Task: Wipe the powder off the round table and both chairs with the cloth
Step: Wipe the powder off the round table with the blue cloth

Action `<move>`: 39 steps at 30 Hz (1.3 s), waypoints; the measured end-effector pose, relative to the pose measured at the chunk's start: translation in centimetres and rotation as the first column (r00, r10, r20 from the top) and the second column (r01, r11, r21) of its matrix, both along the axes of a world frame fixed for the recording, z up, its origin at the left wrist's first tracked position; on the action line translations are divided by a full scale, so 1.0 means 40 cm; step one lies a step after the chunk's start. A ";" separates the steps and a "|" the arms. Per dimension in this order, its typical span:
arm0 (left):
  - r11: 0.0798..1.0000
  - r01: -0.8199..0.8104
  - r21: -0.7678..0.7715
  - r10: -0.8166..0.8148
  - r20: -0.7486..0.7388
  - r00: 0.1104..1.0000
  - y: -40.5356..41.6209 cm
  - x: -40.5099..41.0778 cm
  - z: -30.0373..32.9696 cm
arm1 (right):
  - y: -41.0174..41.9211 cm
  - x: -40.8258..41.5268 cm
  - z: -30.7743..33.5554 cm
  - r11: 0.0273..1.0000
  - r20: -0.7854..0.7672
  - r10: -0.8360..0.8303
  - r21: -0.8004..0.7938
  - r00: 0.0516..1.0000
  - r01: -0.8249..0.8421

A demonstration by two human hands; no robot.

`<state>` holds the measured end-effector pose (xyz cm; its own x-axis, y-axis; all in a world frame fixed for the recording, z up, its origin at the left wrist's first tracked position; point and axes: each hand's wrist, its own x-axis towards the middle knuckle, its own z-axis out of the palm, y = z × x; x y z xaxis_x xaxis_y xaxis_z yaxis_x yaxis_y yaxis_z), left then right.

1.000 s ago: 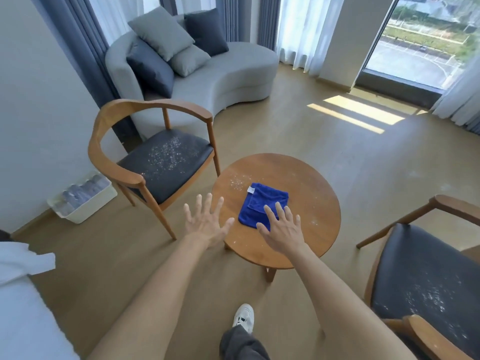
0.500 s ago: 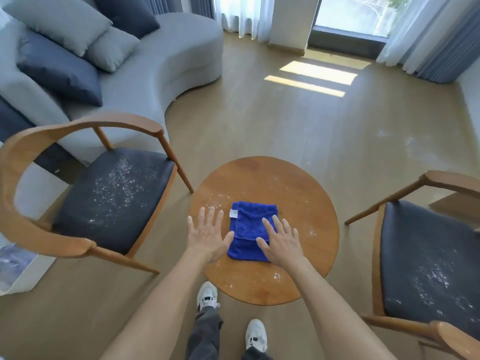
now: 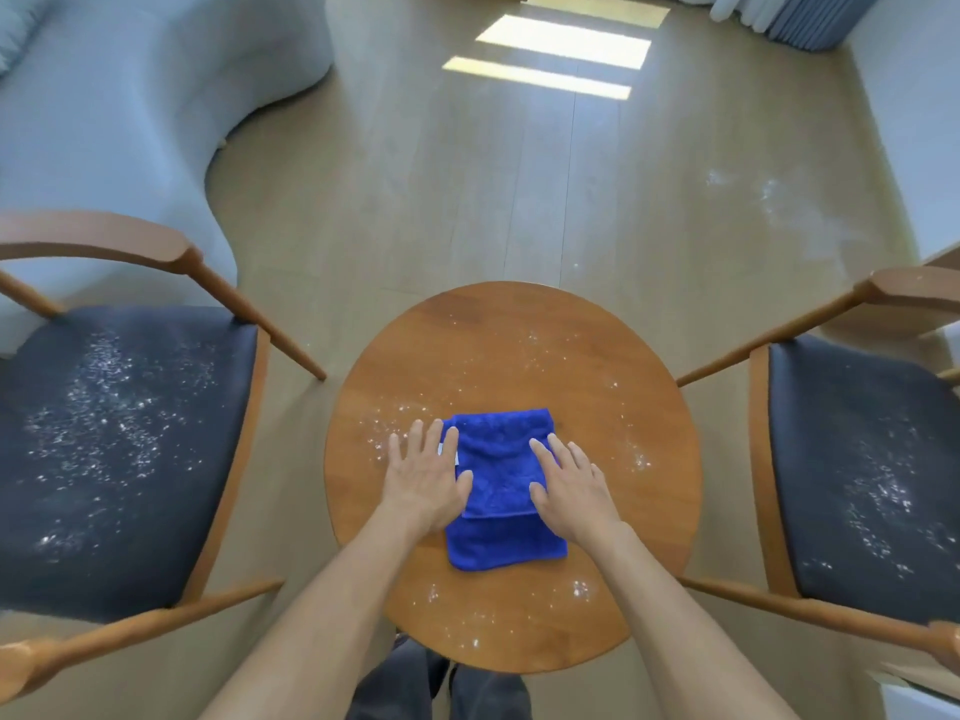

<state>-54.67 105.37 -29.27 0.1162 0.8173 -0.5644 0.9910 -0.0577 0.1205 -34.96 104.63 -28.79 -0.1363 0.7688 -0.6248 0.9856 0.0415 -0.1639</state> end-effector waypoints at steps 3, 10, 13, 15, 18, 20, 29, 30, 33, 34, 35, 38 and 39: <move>1.000 0.011 -0.022 -0.011 0.005 1.000 0.045 -0.004 -0.068 | 0.056 -0.012 -0.064 0.999 0.014 0.035 0.018 0.999 -0.035; 0.998 0.051 0.034 -0.052 0.049 0.997 0.094 0.000 -0.208 | 0.155 -0.026 -0.188 0.980 0.069 0.146 0.127 0.987 -0.154; 0.992 0.051 0.114 -0.055 0.034 0.998 0.105 -0.002 -0.243 | 0.170 -0.020 -0.222 0.956 0.117 0.171 0.219 0.978 -0.193; 0.991 0.047 0.125 -0.048 0.004 0.999 0.119 0.005 -0.252 | 0.177 -0.017 -0.234 0.941 0.142 0.178 0.264 0.974 -0.210; 0.975 0.055 0.214 -0.063 0.029 0.998 0.137 0.034 -0.230 | 0.188 -0.021 -0.218 0.890 0.153 0.200 0.385 0.968 -0.245; 0.938 0.066 0.339 -0.103 0.093 0.990 0.114 0.044 -0.201 | 0.173 -0.010 -0.201 0.840 0.116 0.203 0.490 0.972 -0.234; 0.911 0.195 0.364 -0.306 0.278 0.910 -0.140 0.015 -0.207 | -0.081 0.067 -0.174 0.790 -0.020 0.387 0.524 0.922 -0.320; 0.918 0.198 0.344 -0.304 0.290 0.907 -0.148 0.014 -0.206 | -0.096 0.069 -0.173 0.797 -0.018 0.394 0.505 0.919 -0.332; 0.926 0.151 0.346 -0.276 0.347 0.896 -0.133 0.021 -0.190 | -0.101 0.077 -0.167 0.805 -0.069 0.432 0.478 0.899 -0.351; 0.926 0.144 0.349 -0.271 0.349 0.897 -0.120 0.023 -0.186 | -0.089 0.076 -0.162 0.812 -0.091 0.430 0.474 0.898 -0.341; 0.929 0.145 0.341 -0.264 0.334 0.905 -0.105 0.026 -0.182 | -0.074 0.076 -0.161 0.810 -0.102 0.428 0.484 0.898 -0.331; 0.959 0.110 0.261 -0.183 0.273 0.945 -0.076 0.031 -0.180 | -0.023 0.060 -0.159 0.805 -0.104 0.457 0.471 0.883 -0.361; 0.972 0.084 0.217 -0.141 0.262 0.955 -0.073 0.033 -0.179 | -0.012 0.053 -0.161 0.809 -0.109 0.493 0.424 0.863 -0.408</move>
